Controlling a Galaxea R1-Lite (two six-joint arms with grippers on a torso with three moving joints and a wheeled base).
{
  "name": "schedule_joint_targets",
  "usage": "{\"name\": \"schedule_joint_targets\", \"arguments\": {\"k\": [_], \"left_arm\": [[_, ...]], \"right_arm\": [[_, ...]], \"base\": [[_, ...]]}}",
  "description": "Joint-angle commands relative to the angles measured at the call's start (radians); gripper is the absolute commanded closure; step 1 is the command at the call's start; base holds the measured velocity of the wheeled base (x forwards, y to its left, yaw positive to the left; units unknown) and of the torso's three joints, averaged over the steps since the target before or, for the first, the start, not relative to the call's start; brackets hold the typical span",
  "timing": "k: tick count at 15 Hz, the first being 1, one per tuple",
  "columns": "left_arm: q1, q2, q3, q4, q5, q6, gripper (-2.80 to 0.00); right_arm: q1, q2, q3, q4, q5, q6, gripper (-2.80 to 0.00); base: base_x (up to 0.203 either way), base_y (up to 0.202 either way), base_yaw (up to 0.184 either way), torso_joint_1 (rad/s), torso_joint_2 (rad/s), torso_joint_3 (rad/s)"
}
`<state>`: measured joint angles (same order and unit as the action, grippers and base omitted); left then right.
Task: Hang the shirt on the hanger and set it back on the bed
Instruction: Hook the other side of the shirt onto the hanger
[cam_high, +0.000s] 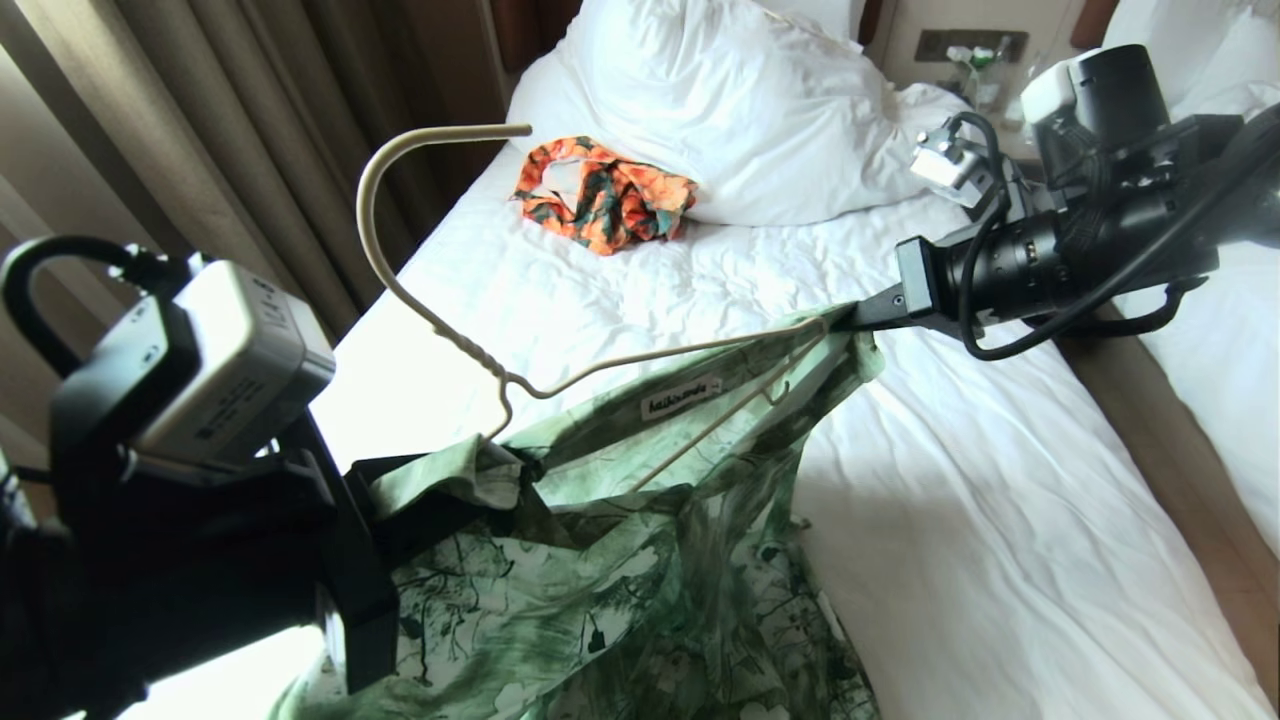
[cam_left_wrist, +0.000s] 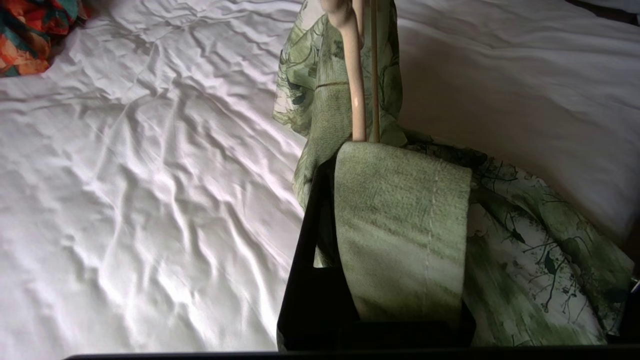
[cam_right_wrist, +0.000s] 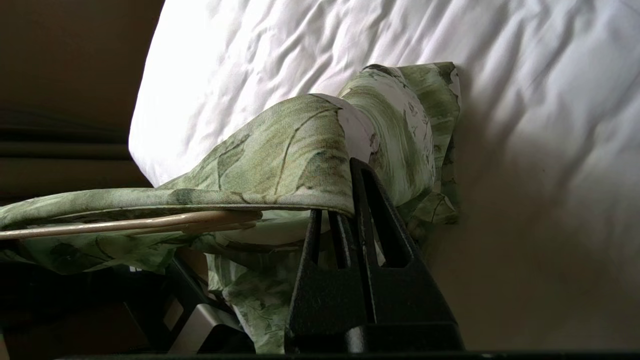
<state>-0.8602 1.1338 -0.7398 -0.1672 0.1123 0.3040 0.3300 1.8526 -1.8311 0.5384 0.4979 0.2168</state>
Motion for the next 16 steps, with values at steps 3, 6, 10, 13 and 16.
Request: {"name": "schedule_joint_targets", "arguments": {"k": [3,6,10,13,16], "left_arm": [[0.0,0.004,-0.003,-0.002,0.001,0.003,0.0],[0.0,0.006,-0.006,-0.002,0.001,0.003,0.0],[0.0,0.007,-0.007,-0.002,0.001,0.004,0.0],[0.0,0.007,-0.006,-0.002,0.001,0.004,0.0],[0.003,0.006,-0.006,-0.002,0.001,0.004,0.0]], "right_arm": [[0.005,-0.016,-0.024,0.04,0.004,0.001,0.0],[0.023,-0.029,-0.035,0.077,0.0,0.0,0.0],[0.043,-0.053,-0.06,0.117,-0.002,-0.001,0.0],[0.054,-0.067,-0.069,0.12,-0.002,0.0,0.0],[0.064,-0.077,-0.088,0.145,-0.002,0.001,0.0]], "base": [[0.0,0.0,0.0,0.0,0.0,0.0],[0.0,0.0,0.0,0.0,0.0,0.0],[0.0,0.0,0.0,0.0,0.0,0.0],[0.0,0.0,0.0,0.0,0.0,0.0],[0.0,0.0,0.0,0.0,0.0,0.0]]}}
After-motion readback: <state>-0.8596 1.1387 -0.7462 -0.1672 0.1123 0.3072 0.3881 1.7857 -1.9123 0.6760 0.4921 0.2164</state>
